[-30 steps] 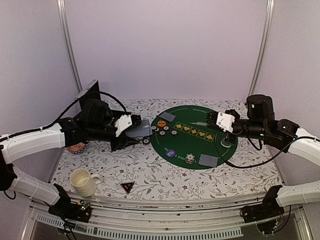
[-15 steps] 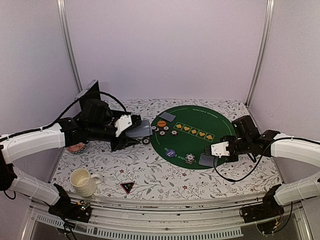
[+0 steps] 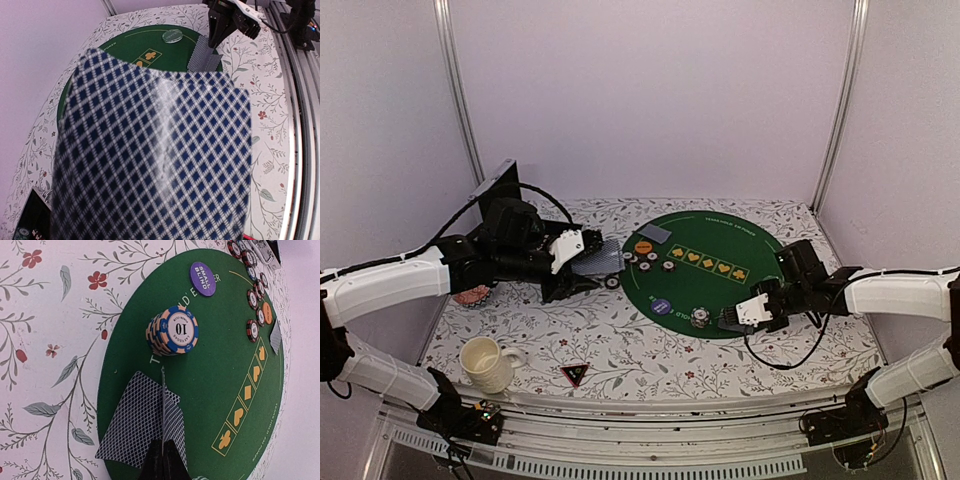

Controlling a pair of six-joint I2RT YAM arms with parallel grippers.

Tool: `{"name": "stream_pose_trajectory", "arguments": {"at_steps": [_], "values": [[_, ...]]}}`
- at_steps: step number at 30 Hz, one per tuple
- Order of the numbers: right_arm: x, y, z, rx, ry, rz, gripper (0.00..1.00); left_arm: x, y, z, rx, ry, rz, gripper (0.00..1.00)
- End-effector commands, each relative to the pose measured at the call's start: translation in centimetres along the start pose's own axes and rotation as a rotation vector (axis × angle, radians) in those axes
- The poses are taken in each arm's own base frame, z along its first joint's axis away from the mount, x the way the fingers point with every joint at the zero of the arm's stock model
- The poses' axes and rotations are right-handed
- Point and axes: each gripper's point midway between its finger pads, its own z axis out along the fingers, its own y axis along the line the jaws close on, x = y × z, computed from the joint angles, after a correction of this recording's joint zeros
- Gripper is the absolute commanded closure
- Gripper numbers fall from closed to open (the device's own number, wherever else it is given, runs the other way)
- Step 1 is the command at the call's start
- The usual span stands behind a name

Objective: Distribute texas hold em gaming equipment
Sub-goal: Distribute the poker card in the small blind area, then pick up the poker card from the face-down deck piles.

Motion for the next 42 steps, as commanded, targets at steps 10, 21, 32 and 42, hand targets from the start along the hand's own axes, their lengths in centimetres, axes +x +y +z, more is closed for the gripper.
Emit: {"name": "stream_pose_trajectory", "arguments": {"at_steps": [10,21,32,42], "values": [[2.1,4.0,-0.3,-0.13,0.089,-0.061,0.52,0.3,0.0,0.3,0.003,0.003,-0.005,0.6],[-5.0,-11.9,-11.0,0.492,-0.146,0.099,0.01,0.2,0.1,0.2,-0.001,0.0,-0.003,0.6],[-14.5,-24.0,-19.5,0.334,-0.89,1.096,0.01,0.2,0.1,0.2,0.002,0.001,-0.006,0.6],[-24.0,-20.3,-5.1,-0.243,-0.614,1.401,0.01,0.4,0.1,0.3,0.001,0.007,-0.006,0.6]]}}
